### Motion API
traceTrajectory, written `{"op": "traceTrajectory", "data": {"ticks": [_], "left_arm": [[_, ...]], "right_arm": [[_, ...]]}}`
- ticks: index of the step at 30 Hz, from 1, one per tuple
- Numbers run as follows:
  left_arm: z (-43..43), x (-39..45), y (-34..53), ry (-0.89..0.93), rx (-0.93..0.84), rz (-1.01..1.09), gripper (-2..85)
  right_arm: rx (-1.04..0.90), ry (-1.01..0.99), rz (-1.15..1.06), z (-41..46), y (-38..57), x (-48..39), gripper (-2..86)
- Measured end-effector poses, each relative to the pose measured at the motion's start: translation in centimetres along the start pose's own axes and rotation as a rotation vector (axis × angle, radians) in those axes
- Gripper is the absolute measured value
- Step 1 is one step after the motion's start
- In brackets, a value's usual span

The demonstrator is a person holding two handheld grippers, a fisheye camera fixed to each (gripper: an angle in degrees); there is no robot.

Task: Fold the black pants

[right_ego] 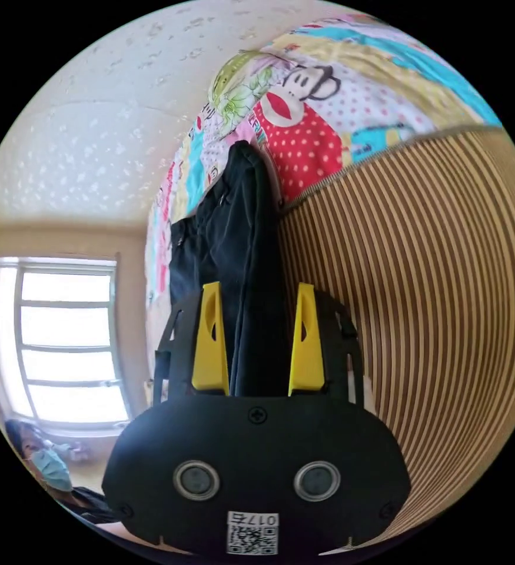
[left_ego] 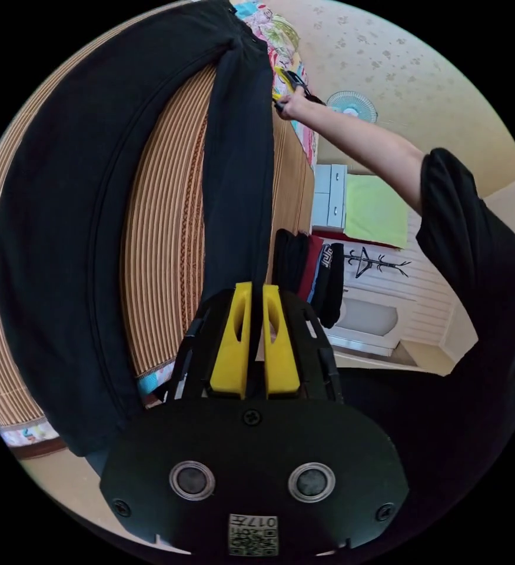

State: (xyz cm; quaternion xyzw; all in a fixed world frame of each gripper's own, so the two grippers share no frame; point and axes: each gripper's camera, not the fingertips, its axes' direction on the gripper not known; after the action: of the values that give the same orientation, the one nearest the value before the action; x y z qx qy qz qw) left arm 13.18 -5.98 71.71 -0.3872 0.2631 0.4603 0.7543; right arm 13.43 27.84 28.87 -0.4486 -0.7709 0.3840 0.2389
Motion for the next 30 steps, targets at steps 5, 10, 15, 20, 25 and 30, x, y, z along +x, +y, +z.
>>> {"op": "traceTrajectory", "data": {"ticks": [5, 10, 15, 20, 25, 30], "left_arm": [[-1.7, 0.1, -0.3, 0.005, 0.016, 0.05, 3.7], [-5.9, -0.7, 0.9, 0.107, 0.095, 0.013, 3.4], [-11.7, -1.5, 3.1, 0.095, 0.202, -0.042, 3.2], [-14.5, -4.6, 5.5, -0.078, 0.259, -0.172, 3.4], [-13.7, -8.9, 6.3, -0.188, 0.285, -0.287, 4.0], [-12.1, -7.6, 4.3, -0.276, 0.206, -0.234, 4.0]], "right_arm": [[0.006, 0.369, -0.016, 5.4, -4.3, -6.9, 4.7], [0.037, 0.888, -0.249, 12.7, -3.8, -21.2, 3.2], [0.03, 1.057, -0.507, 25.2, -0.6, -32.9, 3.6], [-0.203, 0.831, -0.719, 37.8, 3.2, -36.6, 7.2], [-0.122, 0.837, -0.745, 37.2, 6.4, -33.5, 7.0], [-0.236, 0.53, -0.776, 26.8, 14.8, -27.0, 7.1]]}}
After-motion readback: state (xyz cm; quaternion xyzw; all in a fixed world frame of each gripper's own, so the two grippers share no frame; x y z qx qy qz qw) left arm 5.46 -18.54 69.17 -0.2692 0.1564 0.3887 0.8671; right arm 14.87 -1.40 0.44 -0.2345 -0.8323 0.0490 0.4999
